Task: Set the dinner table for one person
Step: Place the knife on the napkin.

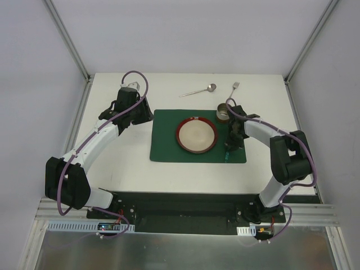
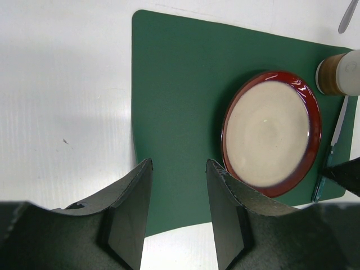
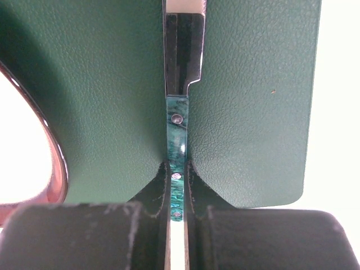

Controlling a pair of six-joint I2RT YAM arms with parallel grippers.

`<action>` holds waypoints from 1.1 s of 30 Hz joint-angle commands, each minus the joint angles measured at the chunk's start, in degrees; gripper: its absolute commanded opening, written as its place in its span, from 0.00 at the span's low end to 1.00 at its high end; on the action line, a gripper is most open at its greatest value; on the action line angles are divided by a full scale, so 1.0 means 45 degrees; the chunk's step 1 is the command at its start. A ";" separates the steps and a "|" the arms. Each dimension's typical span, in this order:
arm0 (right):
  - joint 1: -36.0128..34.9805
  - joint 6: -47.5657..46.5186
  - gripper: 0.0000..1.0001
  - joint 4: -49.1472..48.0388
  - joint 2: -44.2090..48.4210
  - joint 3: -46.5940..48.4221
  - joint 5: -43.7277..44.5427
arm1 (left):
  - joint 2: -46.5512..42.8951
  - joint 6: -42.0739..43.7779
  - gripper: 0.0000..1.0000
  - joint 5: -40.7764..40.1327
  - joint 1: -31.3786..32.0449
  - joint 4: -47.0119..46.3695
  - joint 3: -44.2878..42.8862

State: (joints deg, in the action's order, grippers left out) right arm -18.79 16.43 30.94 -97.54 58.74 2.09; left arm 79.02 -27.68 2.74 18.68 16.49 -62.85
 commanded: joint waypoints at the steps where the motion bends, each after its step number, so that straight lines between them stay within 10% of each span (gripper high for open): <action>1: -0.0239 0.0217 0.01 -0.1016 -0.0805 0.0403 -0.0151 | -0.0257 0.0038 0.42 -0.0121 -0.0010 -0.0305 -0.0155; 33: -0.0298 0.0022 0.01 -0.0489 -0.1040 0.1341 0.0180 | -0.0178 0.0077 0.42 -0.0199 -0.0010 -0.0305 0.0002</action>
State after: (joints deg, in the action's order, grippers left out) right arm -19.33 16.01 35.90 -101.16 63.42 2.76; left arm 79.07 -27.66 2.66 18.68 16.49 -62.85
